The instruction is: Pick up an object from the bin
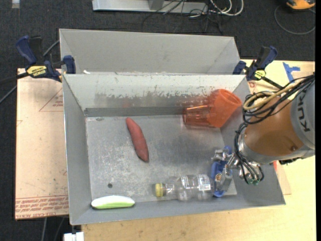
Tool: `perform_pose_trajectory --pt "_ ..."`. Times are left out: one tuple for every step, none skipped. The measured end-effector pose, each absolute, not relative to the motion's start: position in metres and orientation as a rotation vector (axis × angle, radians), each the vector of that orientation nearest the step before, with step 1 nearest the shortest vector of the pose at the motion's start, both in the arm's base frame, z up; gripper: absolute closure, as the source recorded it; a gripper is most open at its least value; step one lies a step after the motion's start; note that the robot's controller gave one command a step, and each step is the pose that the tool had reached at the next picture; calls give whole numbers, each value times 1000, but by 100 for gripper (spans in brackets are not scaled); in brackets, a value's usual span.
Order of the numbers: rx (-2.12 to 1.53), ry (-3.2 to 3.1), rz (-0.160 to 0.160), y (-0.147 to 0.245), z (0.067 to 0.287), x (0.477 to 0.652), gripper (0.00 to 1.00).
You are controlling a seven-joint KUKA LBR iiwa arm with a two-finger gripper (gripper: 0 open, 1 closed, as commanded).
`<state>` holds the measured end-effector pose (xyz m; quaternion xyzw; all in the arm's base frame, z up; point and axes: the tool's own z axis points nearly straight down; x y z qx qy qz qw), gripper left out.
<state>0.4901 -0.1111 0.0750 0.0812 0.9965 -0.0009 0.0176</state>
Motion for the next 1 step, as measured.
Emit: perform_pose_trajectory --pt "252 3096 -3 -111 75 490 100"
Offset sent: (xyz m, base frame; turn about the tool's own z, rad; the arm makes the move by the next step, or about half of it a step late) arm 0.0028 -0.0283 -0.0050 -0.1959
